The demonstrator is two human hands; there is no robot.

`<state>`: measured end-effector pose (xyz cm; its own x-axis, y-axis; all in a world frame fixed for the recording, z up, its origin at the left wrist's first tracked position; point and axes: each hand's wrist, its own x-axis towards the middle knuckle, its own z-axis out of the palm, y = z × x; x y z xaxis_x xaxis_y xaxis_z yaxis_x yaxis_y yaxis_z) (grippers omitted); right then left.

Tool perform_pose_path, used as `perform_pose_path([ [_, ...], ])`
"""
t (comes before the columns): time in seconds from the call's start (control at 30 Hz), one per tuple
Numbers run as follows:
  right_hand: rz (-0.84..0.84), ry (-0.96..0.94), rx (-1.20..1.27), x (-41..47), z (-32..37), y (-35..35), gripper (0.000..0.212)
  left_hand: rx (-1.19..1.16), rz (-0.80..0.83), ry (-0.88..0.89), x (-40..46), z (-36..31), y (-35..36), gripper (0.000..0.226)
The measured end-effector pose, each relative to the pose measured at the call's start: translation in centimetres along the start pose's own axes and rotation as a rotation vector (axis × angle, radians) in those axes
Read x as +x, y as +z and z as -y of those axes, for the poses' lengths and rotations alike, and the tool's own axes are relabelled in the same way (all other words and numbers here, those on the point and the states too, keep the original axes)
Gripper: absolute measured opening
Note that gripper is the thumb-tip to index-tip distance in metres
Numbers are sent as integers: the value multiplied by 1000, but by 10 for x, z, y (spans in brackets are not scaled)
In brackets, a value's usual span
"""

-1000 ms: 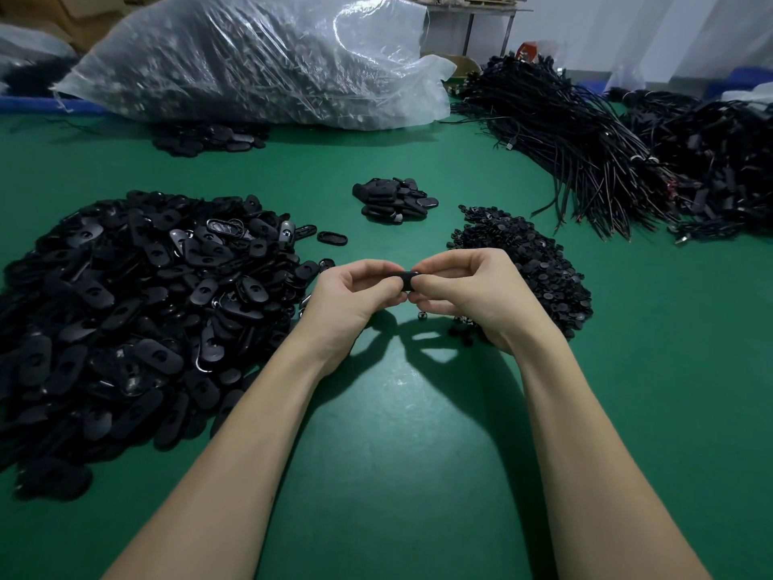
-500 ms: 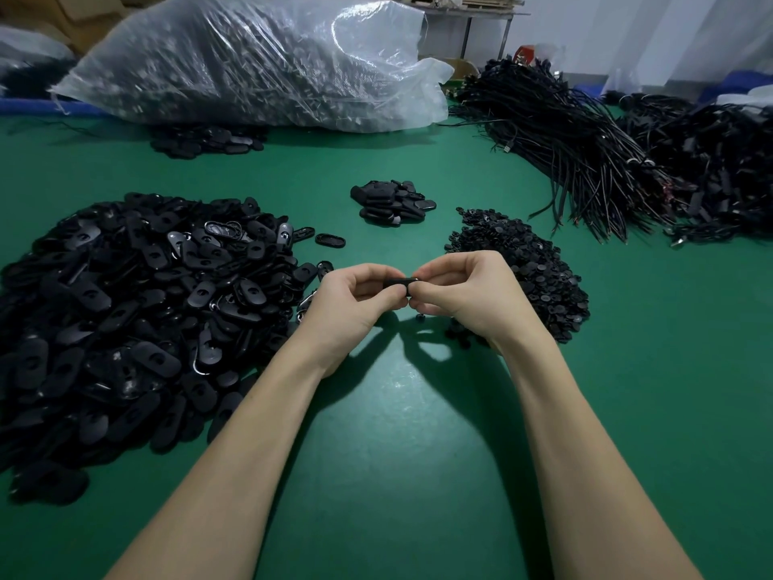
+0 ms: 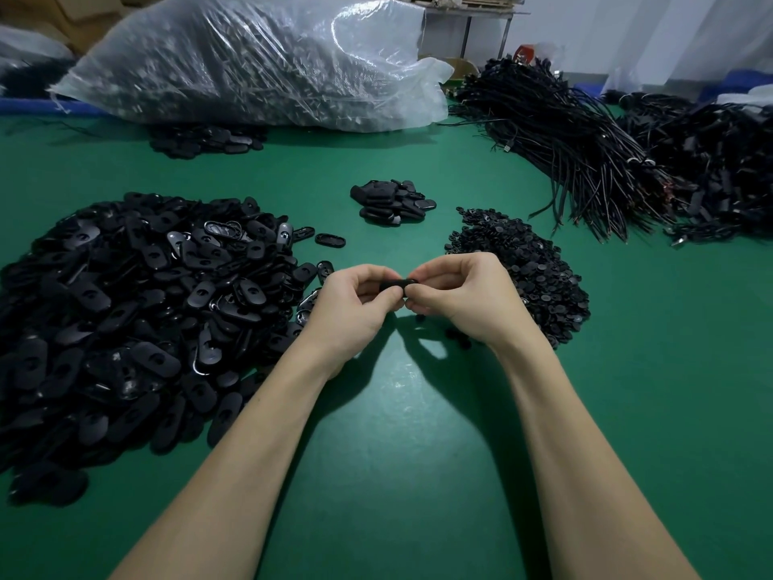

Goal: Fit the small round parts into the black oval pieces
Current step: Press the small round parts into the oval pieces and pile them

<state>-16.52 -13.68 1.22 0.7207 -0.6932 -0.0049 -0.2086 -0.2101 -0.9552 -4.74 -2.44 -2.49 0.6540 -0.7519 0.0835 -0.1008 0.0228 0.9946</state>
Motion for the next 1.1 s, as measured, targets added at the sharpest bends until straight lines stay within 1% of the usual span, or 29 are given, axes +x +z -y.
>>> perform_pose_path([
  [0.23,-71,-59,-173,1,-1,4,13,57,-27,14,1,0,1,18],
  [0.37,-119,-96,-241,3,-3,10,11,91,-76,42,1,1,4,19],
  [0.43,-132,-103,-223,3,-3,11,10,35,-85,29,1,1,4,17],
  [0.53,-58,-159,-172,3,-1,10,20,-105,-132,-30,3,1,2,11],
  [0.6,-43,-244,-272,4,-1,10,25,-176,-176,-70,5,2,2,12],
  [0.67,-101,-292,-390,8,-3,9,22,-236,-180,-84,7,2,2,14],
  [0.77,-152,-285,-474,14,-5,8,20,-346,-161,-101,9,0,2,18],
  [0.87,-193,-271,-519,27,-4,11,17,-405,-180,-118,10,-2,2,18],
  [0.97,-312,-199,-452,57,-1,17,16,-410,-197,-122,9,-3,3,13],
  [1.1,-454,-39,-319,111,5,22,18,-406,-190,-130,8,-4,3,11],
])
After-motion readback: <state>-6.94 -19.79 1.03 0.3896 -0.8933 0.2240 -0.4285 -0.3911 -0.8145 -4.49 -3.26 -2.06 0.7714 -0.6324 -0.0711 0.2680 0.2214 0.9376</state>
